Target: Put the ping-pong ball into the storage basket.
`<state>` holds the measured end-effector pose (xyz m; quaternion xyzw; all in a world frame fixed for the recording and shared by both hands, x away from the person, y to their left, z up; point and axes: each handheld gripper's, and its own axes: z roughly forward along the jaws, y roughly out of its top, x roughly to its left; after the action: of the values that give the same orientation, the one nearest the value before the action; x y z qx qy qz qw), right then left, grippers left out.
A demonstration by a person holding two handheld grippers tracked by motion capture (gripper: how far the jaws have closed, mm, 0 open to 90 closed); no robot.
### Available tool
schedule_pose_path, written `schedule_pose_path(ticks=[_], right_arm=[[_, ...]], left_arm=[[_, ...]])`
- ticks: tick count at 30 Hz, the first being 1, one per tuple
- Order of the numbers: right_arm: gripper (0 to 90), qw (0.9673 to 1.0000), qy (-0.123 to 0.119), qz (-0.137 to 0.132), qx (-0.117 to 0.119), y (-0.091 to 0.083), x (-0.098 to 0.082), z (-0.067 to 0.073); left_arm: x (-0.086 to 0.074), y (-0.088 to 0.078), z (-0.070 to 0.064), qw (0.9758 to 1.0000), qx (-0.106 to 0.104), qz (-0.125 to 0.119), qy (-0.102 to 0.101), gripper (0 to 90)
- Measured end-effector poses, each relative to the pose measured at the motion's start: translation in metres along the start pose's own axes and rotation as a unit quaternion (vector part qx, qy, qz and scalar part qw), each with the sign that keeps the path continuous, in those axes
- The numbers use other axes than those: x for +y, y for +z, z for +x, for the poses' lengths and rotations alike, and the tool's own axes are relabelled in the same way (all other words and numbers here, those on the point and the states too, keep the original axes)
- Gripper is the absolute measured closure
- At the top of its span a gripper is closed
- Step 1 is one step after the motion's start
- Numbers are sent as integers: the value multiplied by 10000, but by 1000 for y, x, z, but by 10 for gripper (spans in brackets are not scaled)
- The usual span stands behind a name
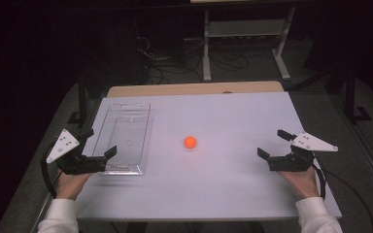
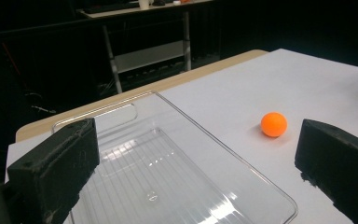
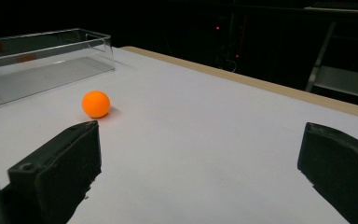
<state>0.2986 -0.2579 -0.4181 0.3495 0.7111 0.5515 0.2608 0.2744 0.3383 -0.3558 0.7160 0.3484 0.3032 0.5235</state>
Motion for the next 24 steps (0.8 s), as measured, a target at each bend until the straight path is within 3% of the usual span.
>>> schedule_pose_path(ticks=[5,11,24], right_arm=[[0,10000,22,-10,-30,-1,0,-1],[0,10000,25,-23,-49,-2,0,-1],[0,10000,13,-26,-55,-1,0,-1]], left_arm=[[9,4,-1,9996,-109,202,135,0],[19,10,-1,9993,-173,264,190,0],[41,25,-1,9957,-427,696,444,0]])
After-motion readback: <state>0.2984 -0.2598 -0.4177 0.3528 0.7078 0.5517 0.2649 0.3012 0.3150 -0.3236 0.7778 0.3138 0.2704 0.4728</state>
